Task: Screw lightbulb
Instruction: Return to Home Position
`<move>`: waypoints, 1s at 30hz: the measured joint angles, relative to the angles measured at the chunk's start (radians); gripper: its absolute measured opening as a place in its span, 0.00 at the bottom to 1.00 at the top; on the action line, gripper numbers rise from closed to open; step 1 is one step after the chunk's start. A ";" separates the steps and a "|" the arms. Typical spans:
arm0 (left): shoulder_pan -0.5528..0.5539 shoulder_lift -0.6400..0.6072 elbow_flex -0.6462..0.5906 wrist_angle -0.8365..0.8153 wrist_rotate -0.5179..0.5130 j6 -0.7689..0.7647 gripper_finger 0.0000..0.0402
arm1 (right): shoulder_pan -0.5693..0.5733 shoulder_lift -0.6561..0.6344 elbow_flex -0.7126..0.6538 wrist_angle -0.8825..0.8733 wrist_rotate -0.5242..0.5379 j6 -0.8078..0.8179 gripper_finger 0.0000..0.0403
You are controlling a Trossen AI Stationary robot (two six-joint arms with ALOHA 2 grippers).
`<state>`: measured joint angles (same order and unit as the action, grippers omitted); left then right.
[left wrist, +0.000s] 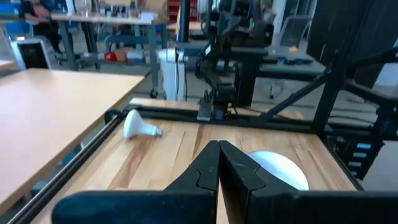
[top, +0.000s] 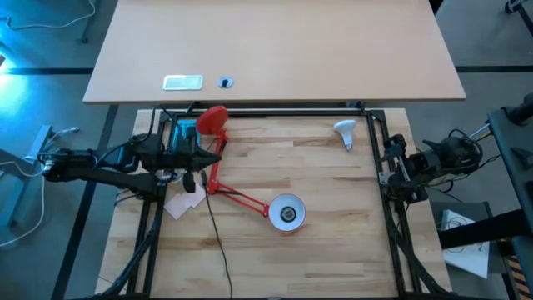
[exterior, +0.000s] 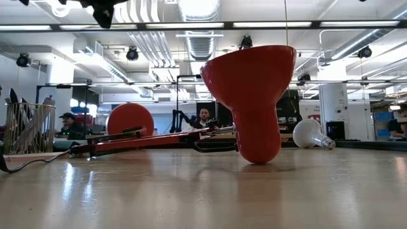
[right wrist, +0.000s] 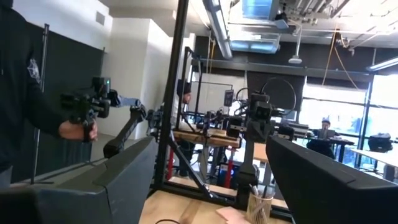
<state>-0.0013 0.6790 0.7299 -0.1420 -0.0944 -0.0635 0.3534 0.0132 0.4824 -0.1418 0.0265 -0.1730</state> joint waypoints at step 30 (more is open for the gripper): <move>0.000 -0.423 -0.518 0.378 0.124 -0.085 0.00 | 0.000 -0.004 -0.474 0.486 0.120 0.254 0.72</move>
<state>-0.0013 0.2563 0.2120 0.2361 0.0299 -0.1486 0.3531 0.0090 0.0082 0.3439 0.1467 0.0811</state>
